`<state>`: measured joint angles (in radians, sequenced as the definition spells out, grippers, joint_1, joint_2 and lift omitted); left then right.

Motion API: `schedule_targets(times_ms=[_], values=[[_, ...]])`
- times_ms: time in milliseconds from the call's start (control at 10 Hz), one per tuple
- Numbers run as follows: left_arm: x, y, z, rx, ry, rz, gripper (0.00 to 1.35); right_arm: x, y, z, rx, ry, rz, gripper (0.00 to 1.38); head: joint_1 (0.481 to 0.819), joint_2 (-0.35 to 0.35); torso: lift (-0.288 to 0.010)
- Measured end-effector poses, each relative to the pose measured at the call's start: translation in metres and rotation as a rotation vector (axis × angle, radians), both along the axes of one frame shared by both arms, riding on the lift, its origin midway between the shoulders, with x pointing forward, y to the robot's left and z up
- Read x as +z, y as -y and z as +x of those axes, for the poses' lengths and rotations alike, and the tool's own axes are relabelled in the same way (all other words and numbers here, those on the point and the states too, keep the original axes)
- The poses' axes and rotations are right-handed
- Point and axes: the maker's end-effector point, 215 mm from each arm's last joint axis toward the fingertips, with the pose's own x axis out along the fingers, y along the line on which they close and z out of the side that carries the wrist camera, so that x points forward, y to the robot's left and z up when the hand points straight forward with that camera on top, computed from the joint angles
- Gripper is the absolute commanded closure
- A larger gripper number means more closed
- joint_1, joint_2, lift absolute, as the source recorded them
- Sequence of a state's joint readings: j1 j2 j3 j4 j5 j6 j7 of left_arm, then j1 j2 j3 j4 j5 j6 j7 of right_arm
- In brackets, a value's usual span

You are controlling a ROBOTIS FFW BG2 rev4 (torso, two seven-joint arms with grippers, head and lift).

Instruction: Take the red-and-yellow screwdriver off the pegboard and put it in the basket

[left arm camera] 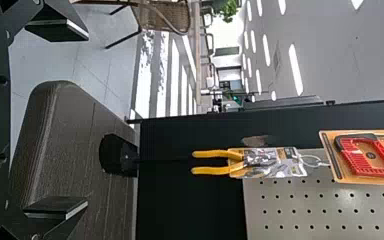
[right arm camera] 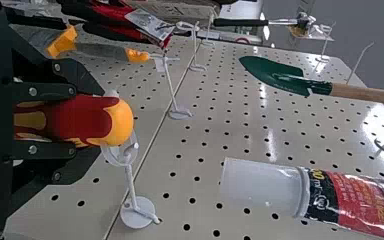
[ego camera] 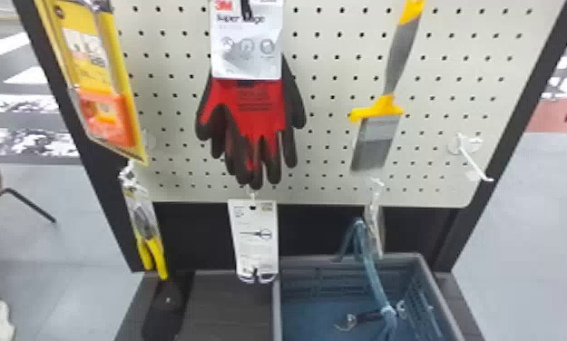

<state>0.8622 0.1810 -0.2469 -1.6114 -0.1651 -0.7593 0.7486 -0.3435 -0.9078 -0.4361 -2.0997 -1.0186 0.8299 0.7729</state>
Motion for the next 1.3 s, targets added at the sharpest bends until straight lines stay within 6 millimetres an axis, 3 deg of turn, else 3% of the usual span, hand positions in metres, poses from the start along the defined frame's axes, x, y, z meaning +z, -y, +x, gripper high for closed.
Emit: schedule_targets(times_ms=[1300], values=[[-0.001,0.000,0.000,0.000,-0.002,-0.003,0.14,0.013,0.002,-0.012,-0.021,0.046,-0.003,1.07,0.549,0.000,-0.100]])
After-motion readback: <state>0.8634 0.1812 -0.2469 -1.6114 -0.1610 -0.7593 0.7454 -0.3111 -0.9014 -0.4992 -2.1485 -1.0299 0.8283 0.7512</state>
